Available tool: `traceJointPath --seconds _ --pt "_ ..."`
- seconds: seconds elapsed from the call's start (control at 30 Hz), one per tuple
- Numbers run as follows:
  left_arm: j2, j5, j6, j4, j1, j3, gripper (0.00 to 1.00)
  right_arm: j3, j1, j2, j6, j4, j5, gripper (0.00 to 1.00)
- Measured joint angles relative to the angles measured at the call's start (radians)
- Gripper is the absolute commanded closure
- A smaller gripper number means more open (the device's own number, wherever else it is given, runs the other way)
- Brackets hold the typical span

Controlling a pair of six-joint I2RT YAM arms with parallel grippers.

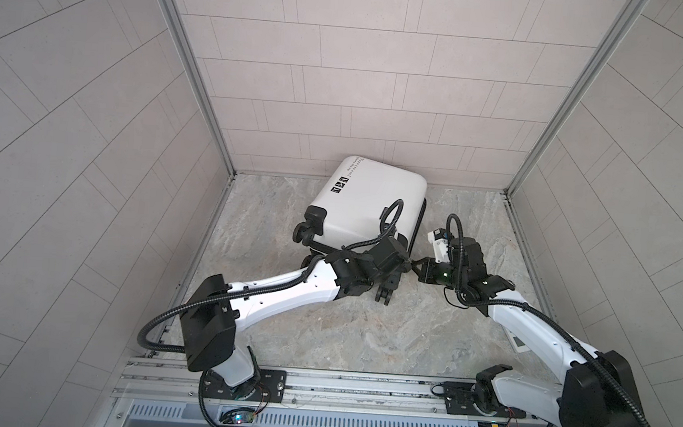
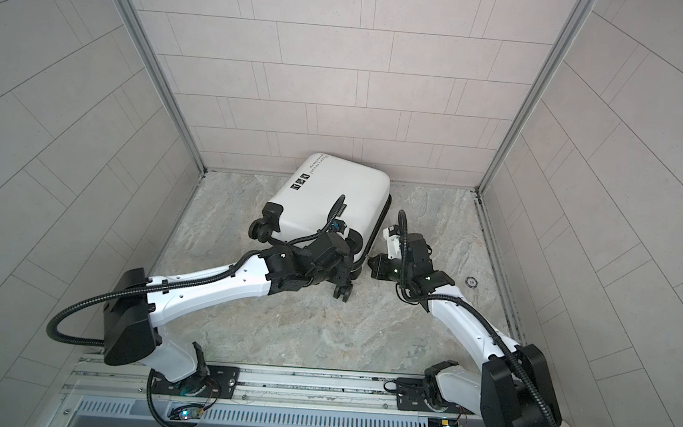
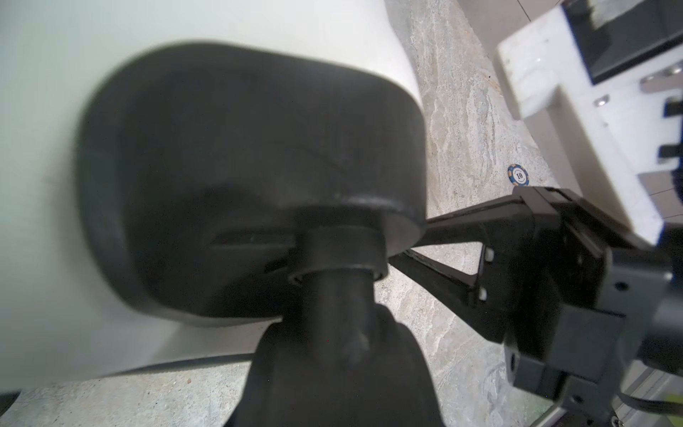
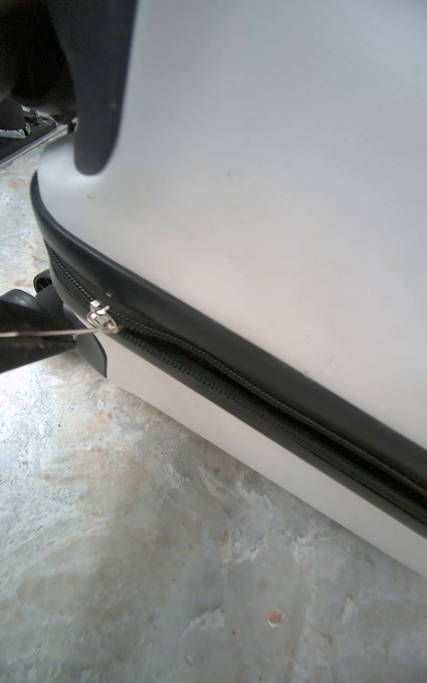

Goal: Pack the luggage
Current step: 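Pull the zipper along with the right gripper while the left holds the wheel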

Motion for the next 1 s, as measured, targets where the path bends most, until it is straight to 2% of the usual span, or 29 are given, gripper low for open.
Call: traceJointPath --seconds 1.0 --pt "-0.092 0.051 -0.001 -0.006 0.003 -0.095 1.00 0.120 -0.058 0.160 -0.021 -0.003 0.041 1.00"
